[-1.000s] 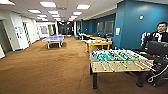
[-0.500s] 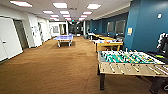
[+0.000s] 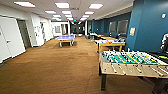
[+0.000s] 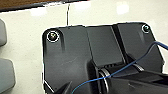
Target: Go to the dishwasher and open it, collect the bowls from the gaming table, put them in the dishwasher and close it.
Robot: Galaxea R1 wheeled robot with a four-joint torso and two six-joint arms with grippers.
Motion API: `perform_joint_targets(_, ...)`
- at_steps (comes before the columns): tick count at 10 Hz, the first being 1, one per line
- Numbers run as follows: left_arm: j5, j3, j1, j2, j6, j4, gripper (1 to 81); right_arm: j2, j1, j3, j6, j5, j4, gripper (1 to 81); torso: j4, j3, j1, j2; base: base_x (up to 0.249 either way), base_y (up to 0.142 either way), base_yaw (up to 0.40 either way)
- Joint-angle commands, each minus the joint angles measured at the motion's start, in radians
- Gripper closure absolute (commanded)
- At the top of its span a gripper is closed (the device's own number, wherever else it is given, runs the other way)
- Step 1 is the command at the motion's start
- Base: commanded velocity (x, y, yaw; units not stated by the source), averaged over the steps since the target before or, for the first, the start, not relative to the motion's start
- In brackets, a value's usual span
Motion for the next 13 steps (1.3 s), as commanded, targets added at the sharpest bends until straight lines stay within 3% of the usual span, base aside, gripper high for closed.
perform_joint_targets(1, 0.048, -0.002, -0.060, -0.007, 0.002, 0.005, 1.0, 0.005, 0.052, 0.001, -0.002, -0.053, -0.008, 1.0, 0.000, 0.000, 0.000, 0.000, 0.000, 0.000, 0.000)
perform_joint_targets(13, 0.048, -0.002, -0.060, -0.012, 0.002, -0.001, 1.0, 0.006, 0.051, 0.001, -0.002, -0.053, -0.006, 1.0, 0.000, 0.000, 0.000, 0.000, 0.006, 0.000, 0.000)
